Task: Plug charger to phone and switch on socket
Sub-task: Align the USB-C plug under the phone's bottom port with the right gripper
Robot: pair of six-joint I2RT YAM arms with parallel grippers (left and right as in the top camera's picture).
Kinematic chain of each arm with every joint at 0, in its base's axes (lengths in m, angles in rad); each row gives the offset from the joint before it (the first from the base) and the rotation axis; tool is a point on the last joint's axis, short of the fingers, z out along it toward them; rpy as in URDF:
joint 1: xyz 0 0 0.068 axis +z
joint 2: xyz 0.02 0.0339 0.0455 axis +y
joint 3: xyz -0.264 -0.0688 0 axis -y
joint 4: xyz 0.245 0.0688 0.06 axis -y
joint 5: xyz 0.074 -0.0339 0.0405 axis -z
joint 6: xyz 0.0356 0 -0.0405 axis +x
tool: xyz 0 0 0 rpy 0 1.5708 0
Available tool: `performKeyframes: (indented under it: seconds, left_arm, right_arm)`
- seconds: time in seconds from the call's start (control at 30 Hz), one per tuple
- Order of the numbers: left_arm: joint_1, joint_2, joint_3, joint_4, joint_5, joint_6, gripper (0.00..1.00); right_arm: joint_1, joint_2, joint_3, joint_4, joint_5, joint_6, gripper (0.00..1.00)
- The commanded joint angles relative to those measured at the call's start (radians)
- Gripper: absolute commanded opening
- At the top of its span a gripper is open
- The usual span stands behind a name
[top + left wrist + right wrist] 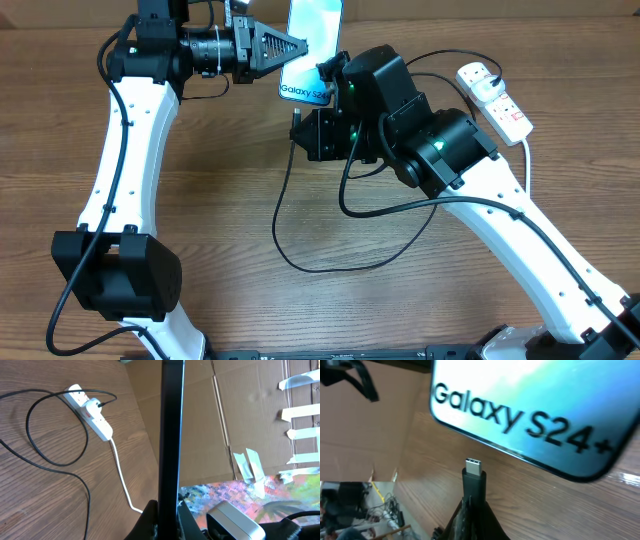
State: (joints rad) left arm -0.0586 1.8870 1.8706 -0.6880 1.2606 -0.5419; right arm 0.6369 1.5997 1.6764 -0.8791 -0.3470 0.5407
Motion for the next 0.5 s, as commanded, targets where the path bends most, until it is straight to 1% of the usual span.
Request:
performKeyframes:
  seconds: [0.0, 0.17, 0.47]
  left_arm:
    - [0.001, -0.004, 0.011, 0.005, 0.018, 0.034, 0.04]
    - [0.001, -0.004, 0.011, 0.004, 0.018, 0.043, 0.04]
    - [0.001, -0.004, 0.011, 0.004, 0.014, 0.049, 0.04]
  right_arm:
    - [0.003, 0.0, 0.006, -0.001, 0.033, 0.005, 0.04]
    - [0.003, 0.0, 0.006, -0.009, 0.084, 0.005, 0.04]
    - [0.003, 0.0, 0.006, -0.012, 0.08, 0.004, 0.04]
